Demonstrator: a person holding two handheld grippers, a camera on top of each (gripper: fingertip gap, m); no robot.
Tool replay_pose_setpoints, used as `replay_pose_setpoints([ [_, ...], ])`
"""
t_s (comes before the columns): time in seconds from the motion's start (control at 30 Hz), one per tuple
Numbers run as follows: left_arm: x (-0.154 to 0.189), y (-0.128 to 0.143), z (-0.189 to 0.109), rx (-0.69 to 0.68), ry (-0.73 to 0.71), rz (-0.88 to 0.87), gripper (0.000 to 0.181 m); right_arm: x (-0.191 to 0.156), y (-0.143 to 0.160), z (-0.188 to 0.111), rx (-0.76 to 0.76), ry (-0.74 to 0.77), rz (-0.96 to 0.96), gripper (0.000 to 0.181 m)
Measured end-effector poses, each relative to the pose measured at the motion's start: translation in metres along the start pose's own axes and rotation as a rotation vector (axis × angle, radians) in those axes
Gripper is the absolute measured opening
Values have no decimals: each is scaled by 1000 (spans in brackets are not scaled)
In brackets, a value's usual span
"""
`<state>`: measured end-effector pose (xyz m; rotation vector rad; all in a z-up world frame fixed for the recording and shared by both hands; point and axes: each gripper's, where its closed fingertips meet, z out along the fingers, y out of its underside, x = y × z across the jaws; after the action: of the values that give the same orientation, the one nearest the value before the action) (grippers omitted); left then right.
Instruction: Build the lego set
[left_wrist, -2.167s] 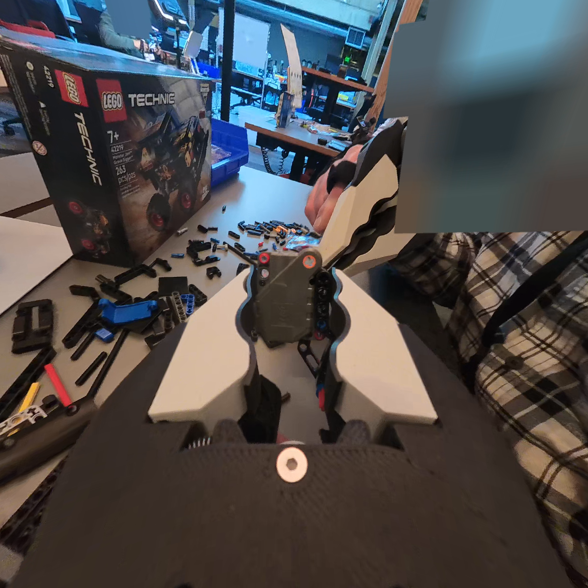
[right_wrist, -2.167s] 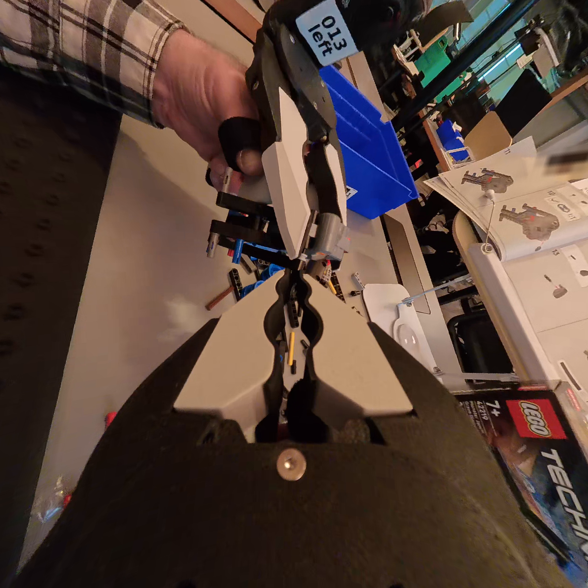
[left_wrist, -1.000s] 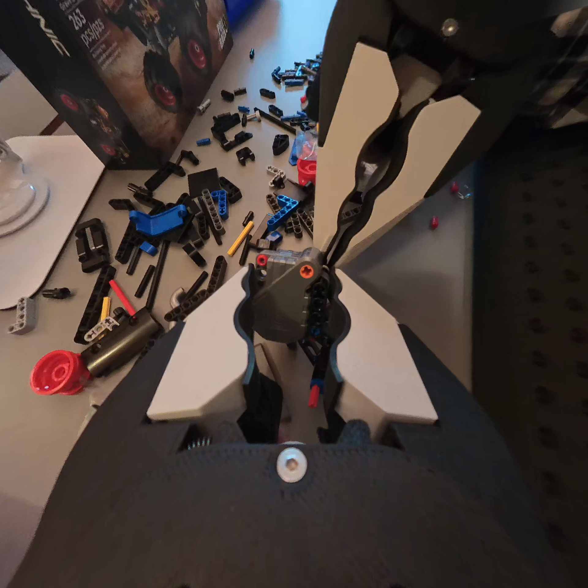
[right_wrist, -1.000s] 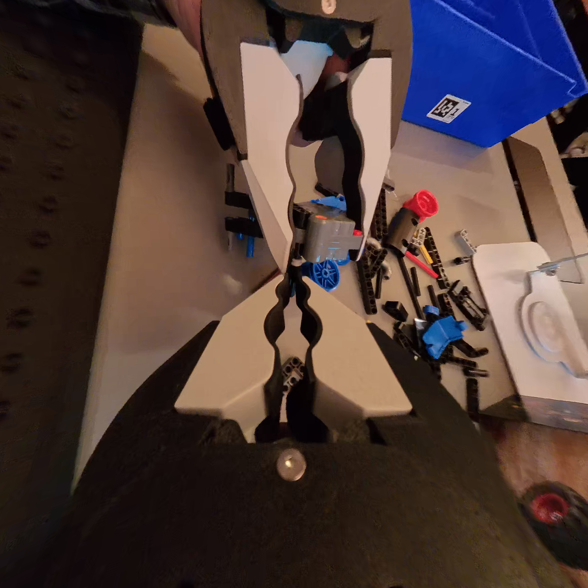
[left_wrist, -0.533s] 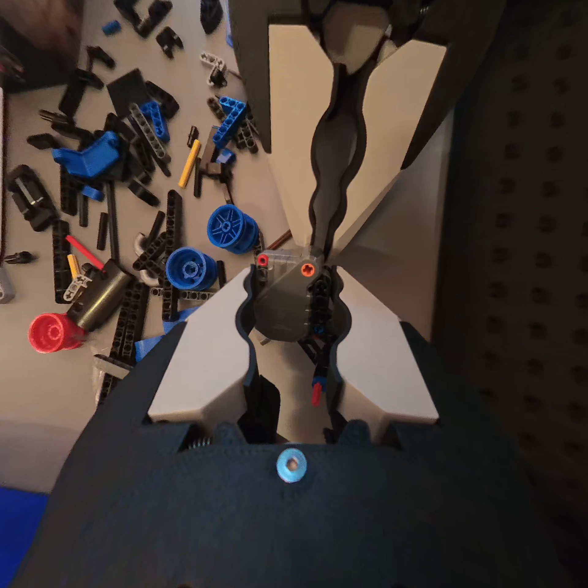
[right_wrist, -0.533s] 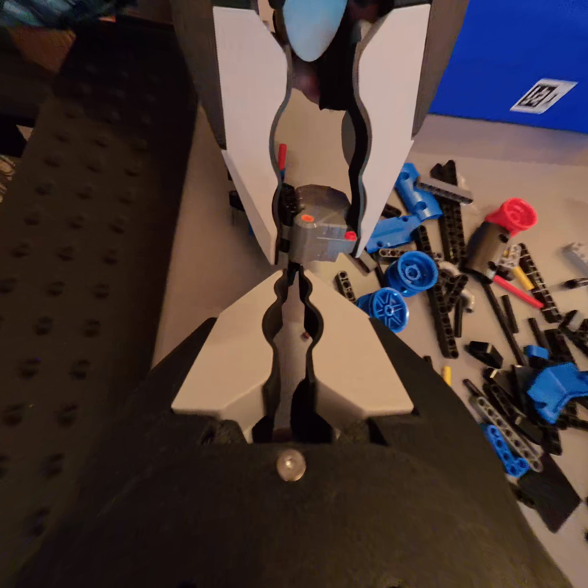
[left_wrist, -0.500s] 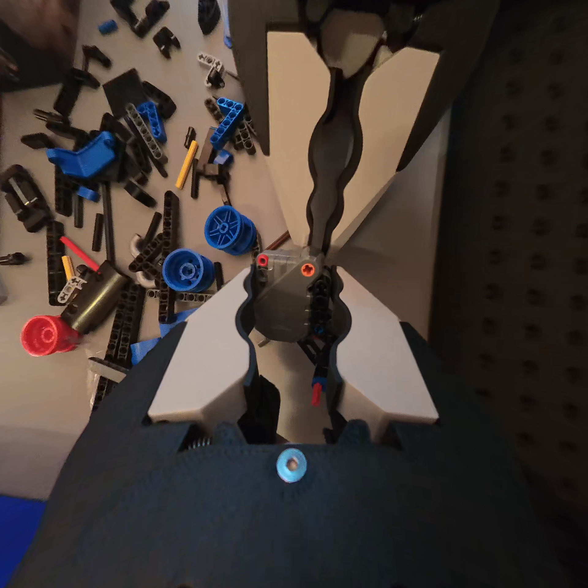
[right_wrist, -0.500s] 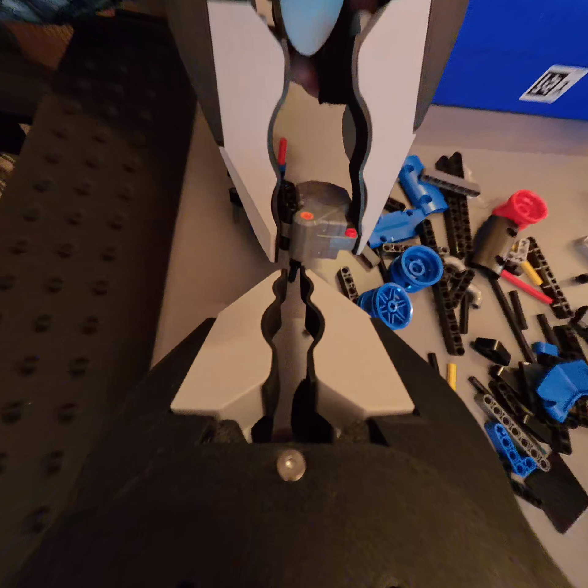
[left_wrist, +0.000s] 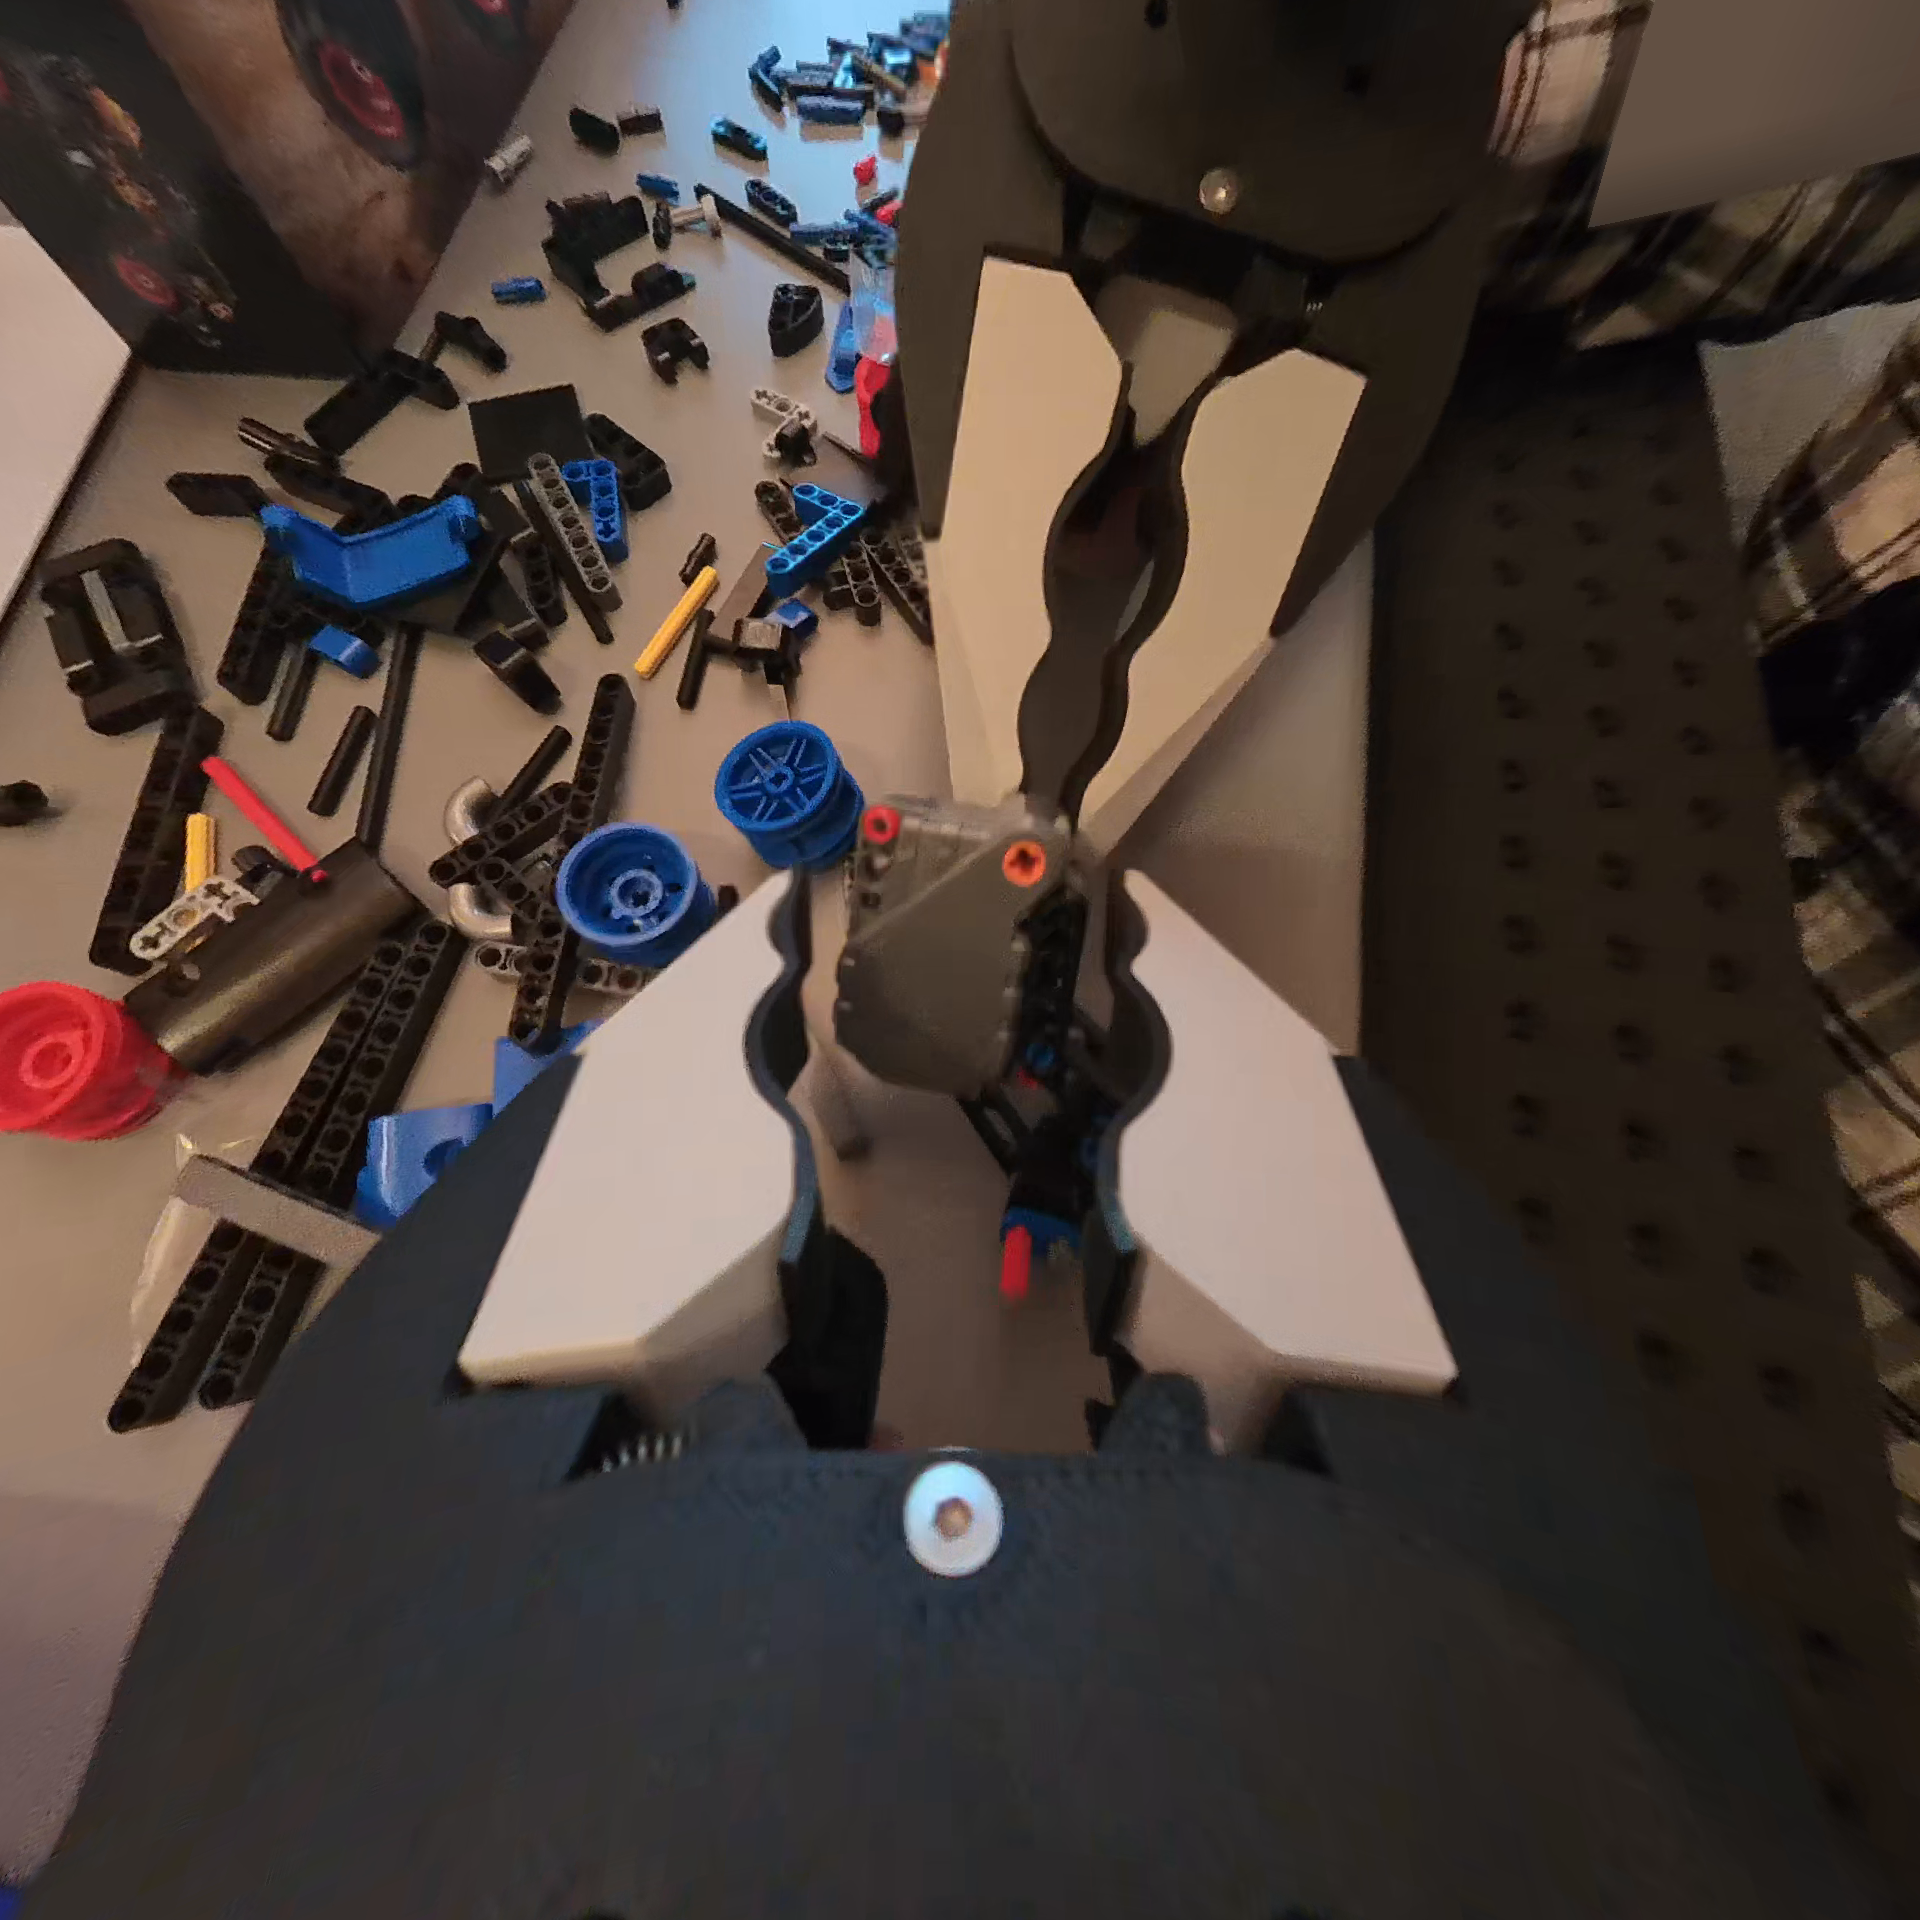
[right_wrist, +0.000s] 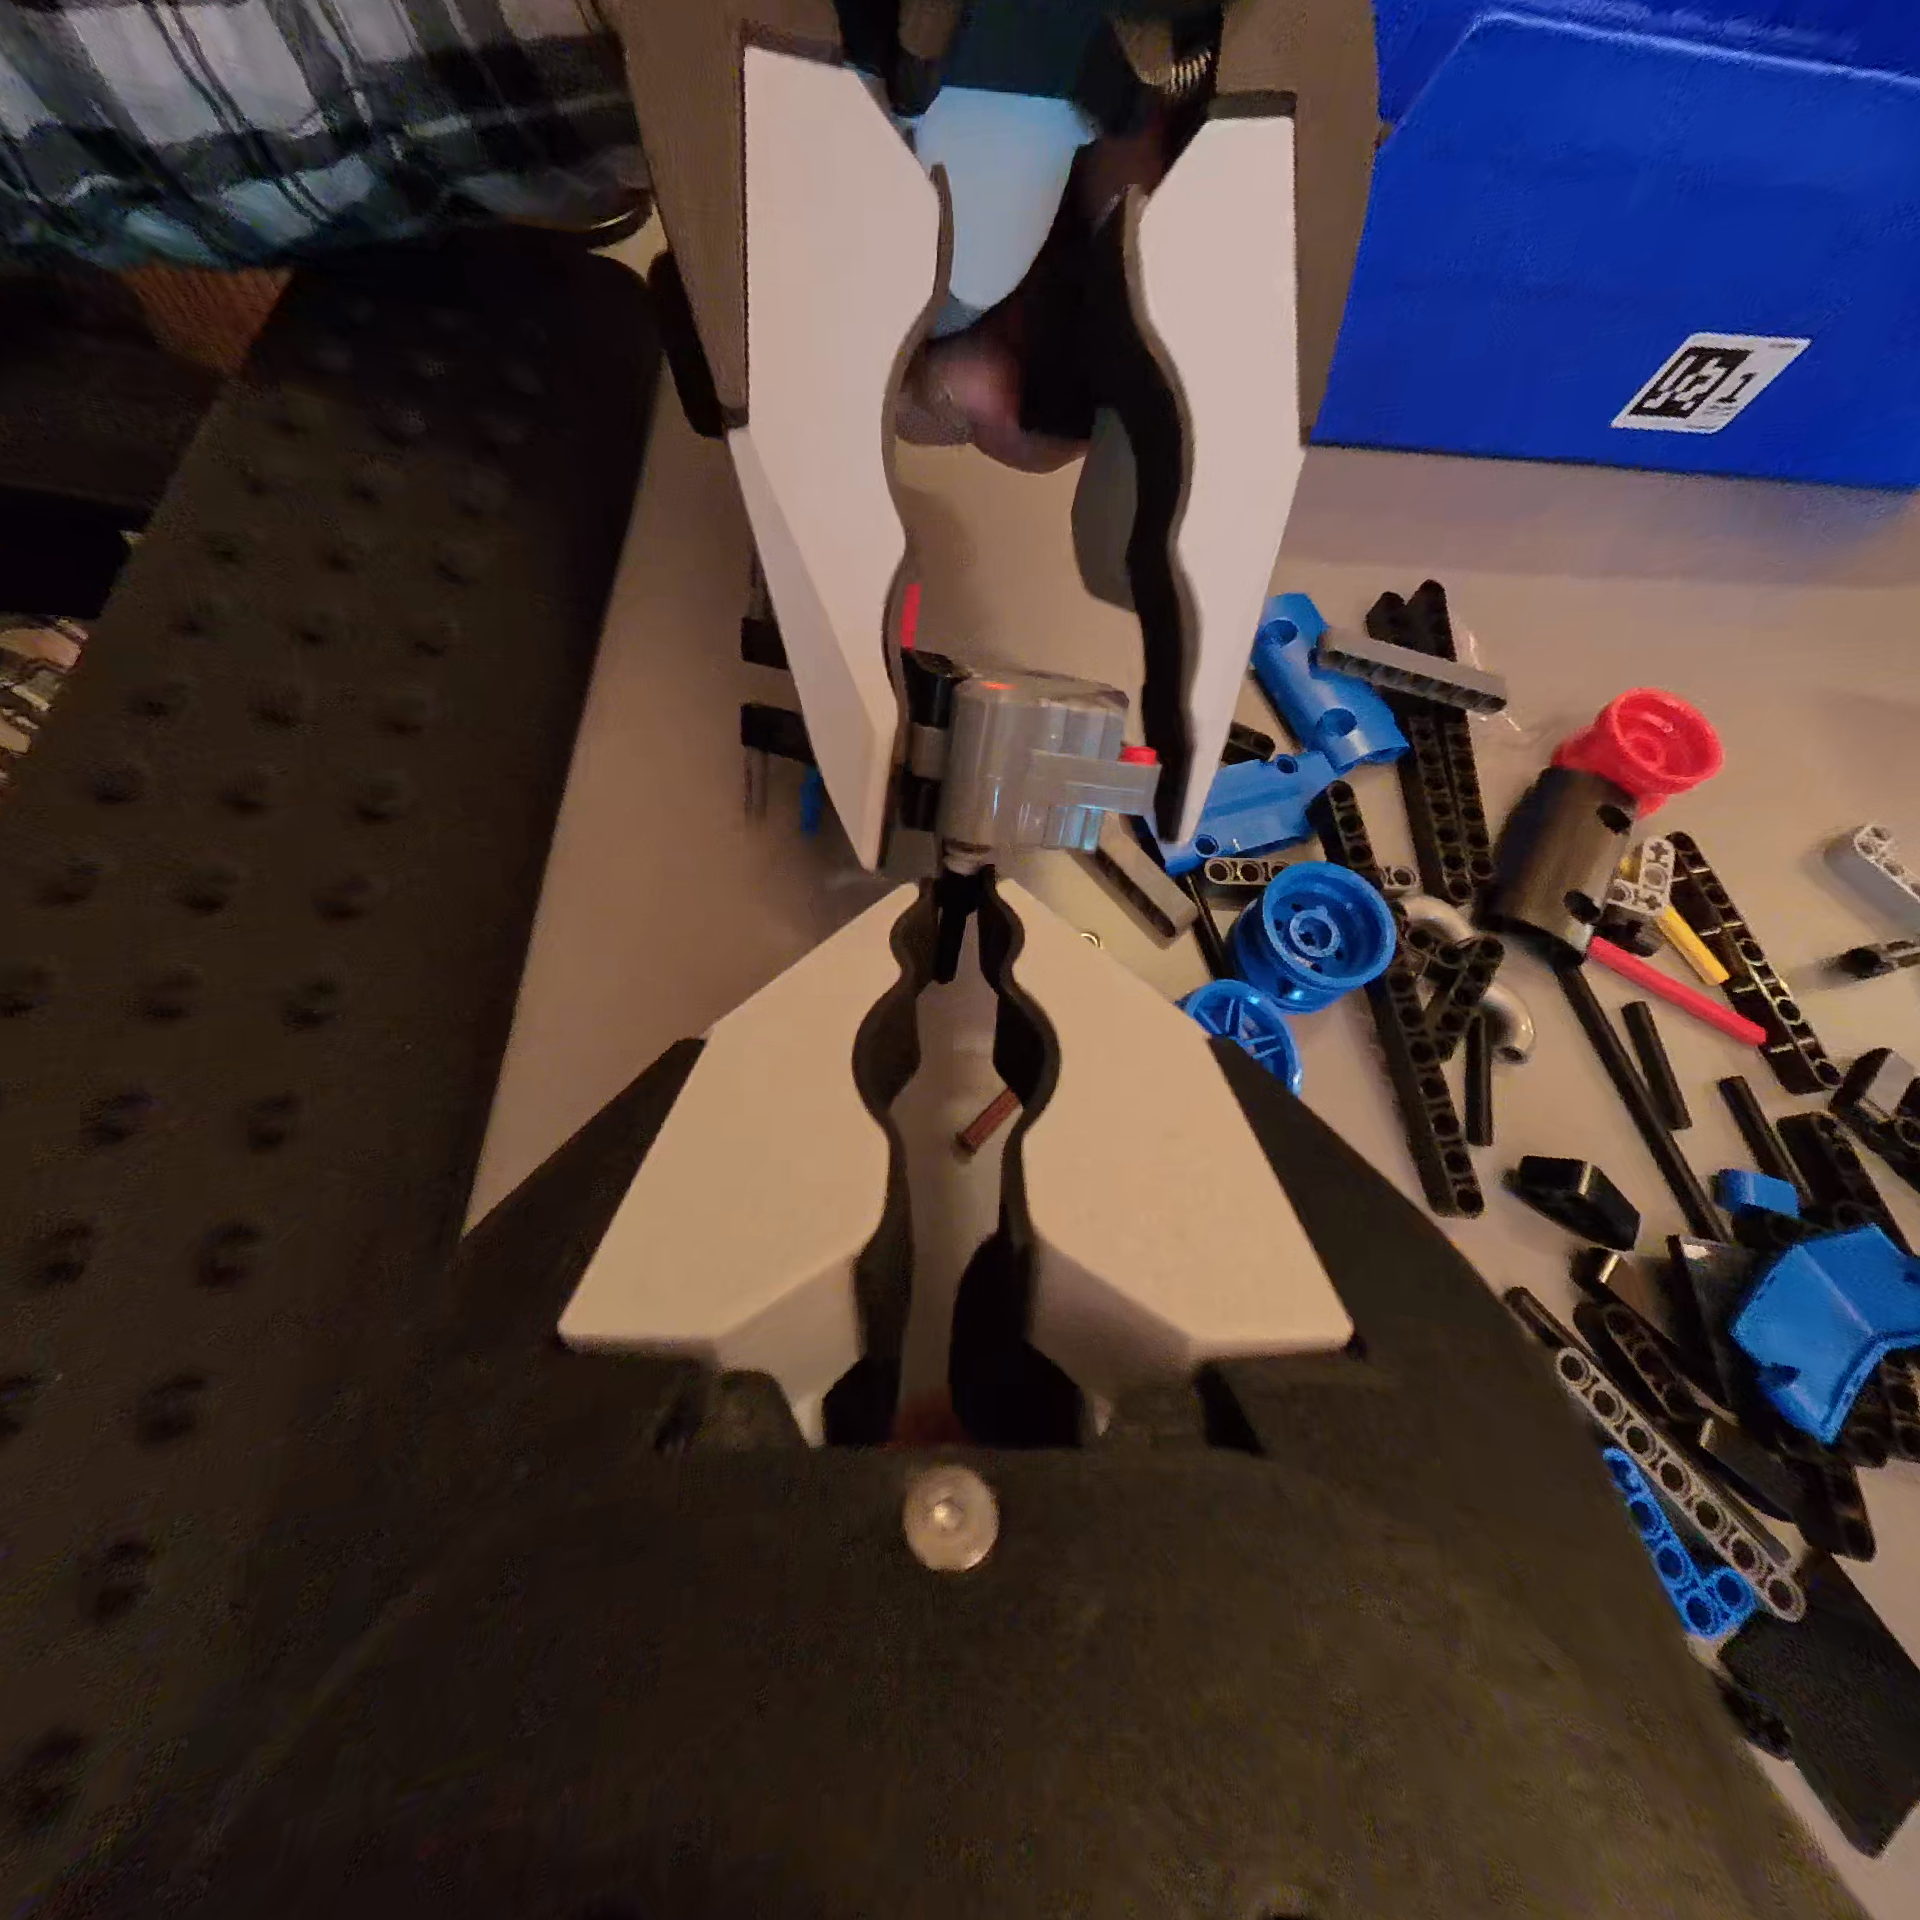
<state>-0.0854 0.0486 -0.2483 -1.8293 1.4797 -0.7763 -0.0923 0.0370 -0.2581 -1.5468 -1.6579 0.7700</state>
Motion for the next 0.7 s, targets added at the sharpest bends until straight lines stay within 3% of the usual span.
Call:
replay_pose_setpoints([
  [0.07, 1, 4, -7, 30, 15, -15, 64, 0, -5, -2, 5, -2, 13, 5],
  [0.17, -2, 8, -18, 80, 1, -40, 44, 0, -14, -4, 20, -27, 50, 5],
  [0.3, -9, 13, -24, 118, -13, -96, 44, 5, -21, 0, 45, -45, 141, 6],
  [0.4, -11, 5, -30, 250, 55, -201, 44, 12, -21, -1, 49, -43, 180, 23],
  [0.6, -12, -11, -41, 417, 131, -271, 44, 17, -54, -11, 223, -22, 134, 7],
  [0.7, -13, -20, -51, 516, 177, -313, 43, 22, -70, -16, 285, -4, 98, 7],
])
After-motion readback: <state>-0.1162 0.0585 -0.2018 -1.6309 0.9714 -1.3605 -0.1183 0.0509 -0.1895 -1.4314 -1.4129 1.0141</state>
